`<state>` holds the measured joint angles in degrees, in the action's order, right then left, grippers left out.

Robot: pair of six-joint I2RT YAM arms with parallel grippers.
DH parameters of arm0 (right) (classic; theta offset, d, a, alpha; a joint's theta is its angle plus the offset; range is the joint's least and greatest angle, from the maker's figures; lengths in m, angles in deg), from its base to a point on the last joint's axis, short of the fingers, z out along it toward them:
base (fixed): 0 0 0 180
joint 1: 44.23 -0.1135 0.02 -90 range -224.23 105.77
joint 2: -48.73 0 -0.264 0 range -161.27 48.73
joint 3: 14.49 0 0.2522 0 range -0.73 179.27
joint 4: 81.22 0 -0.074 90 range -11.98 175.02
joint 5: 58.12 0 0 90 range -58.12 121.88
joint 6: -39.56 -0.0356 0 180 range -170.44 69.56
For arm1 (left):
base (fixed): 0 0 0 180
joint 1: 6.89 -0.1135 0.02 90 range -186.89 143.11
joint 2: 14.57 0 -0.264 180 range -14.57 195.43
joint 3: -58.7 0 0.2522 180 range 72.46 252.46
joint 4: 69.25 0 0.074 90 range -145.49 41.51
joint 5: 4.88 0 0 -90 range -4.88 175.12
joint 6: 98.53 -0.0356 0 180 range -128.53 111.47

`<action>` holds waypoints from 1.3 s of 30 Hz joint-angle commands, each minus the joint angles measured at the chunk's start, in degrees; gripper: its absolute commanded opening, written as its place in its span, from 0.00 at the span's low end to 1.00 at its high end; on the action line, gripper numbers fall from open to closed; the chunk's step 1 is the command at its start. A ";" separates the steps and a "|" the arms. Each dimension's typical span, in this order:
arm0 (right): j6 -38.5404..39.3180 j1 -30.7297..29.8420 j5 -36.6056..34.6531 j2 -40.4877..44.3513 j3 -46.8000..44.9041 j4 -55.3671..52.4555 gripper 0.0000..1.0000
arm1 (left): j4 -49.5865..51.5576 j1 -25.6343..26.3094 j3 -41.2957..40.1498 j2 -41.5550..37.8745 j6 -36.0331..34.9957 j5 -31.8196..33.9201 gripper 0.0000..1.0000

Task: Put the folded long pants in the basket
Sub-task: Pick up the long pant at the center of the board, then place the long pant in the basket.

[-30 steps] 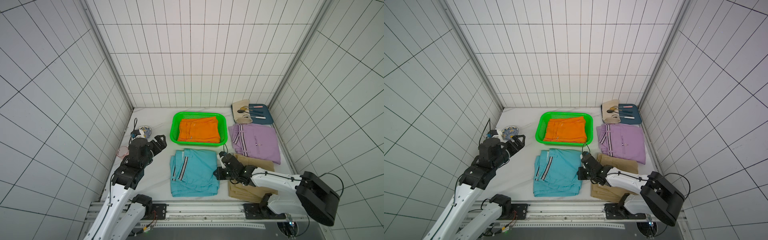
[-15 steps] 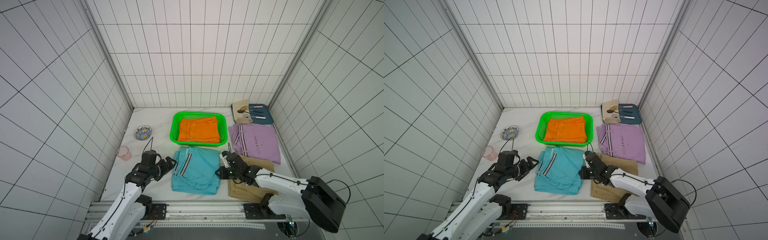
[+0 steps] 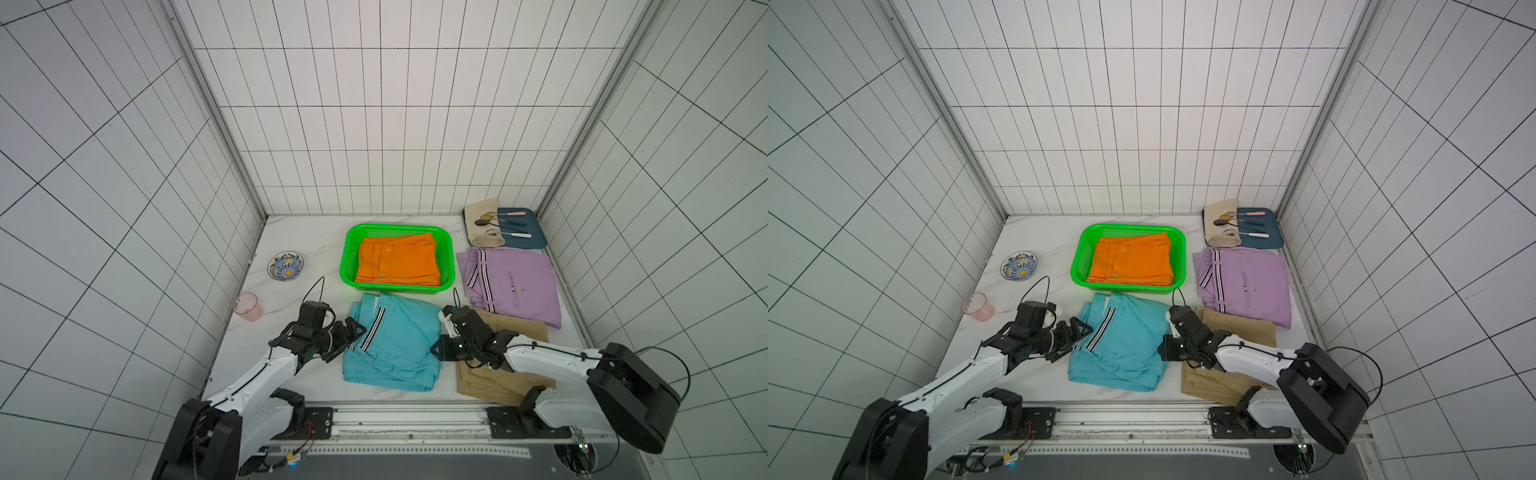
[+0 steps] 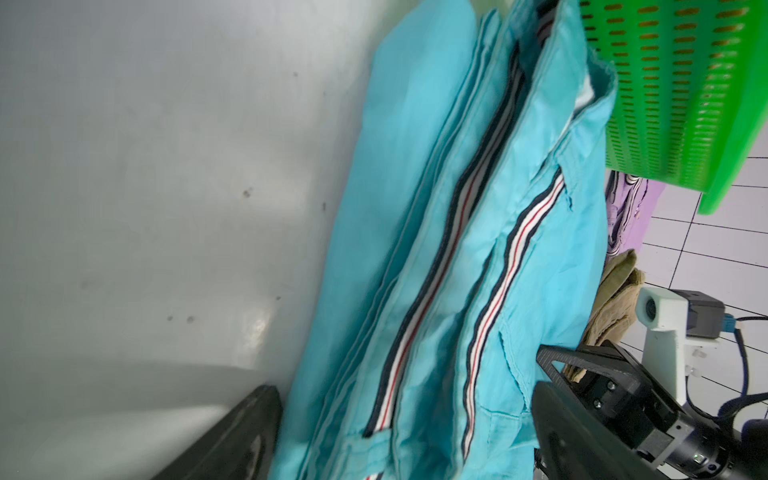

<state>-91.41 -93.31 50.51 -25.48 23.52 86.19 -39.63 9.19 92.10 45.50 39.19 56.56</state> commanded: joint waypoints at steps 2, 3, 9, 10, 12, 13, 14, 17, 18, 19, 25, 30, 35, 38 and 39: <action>-0.73 0.39 1.95 -1.77 0.10 1.10 0.00 | -4.59 1.49 -3.14 3.73 0.97 0.67 0.97; -0.85 0.39 2.10 -1.81 0.08 1.39 0.00 | -4.56 2.05 -2.90 3.84 1.10 1.21 0.97; -1.15 0.39 2.39 -1.83 -0.17 2.18 0.00 | -6.16 5.49 -2.57 6.47 1.90 3.38 0.94; -1.09 0.39 2.41 -1.85 -0.17 2.17 0.00 | -7.11 5.78 -2.65 7.36 2.18 2.56 0.92; -1.12 0.39 2.43 -2.05 -0.17 2.15 0.00 | -8.39 6.24 -2.57 9.24 2.16 2.01 0.87; -1.10 0.39 2.40 -2.02 -0.08 2.16 0.00 | -8.75 6.31 -2.42 10.25 2.03 2.01 0.81; -1.08 0.39 2.51 -2.07 -0.08 2.17 0.00 | -9.23 6.22 -2.25 11.22 1.70 2.05 0.73; -1.13 0.39 2.54 -2.12 -0.08 2.18 0.00 | -9.61 6.25 -1.53 13.35 1.49 2.32 0.43; -1.13 0.39 2.54 -2.08 -0.08 2.24 0.00 | -9.66 6.23 -1.43 13.65 1.56 2.34 0.33; -1.11 0.39 2.50 -2.07 -0.08 2.17 0.00 | -9.54 6.25 -1.16 13.88 1.58 2.43 0.21; -0.96 0.39 2.32 -1.90 0.06 1.88 0.00 | -4.43 6.25 1.02 10.97 0.88 4.41 0.00; -0.45 0.05 1.95 1.71 -0.33 1.27 0.00 | 6.17 6.34 4.82 2.89 -0.42 8.09 0.00; 1.19 -3.83 -3.41 9.69 1.64 -4.23 0.00 | 17.89 6.60 9.47 -6.90 -1.44 9.86 0.00; 1.16 -6.35 -3.89 13.17 5.37 -8.93 0.00 | 24.56 6.70 13.27 -11.78 -1.80 10.45 0.00; 1.03 -6.99 -4.14 14.59 6.50 -10.26 0.00 | 26.25 6.85 14.53 -13.17 -1.84 10.77 0.00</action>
<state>-91.30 -98.38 49.70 -14.49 25.07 83.48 -22.45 16.22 101.89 36.70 38.84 62.90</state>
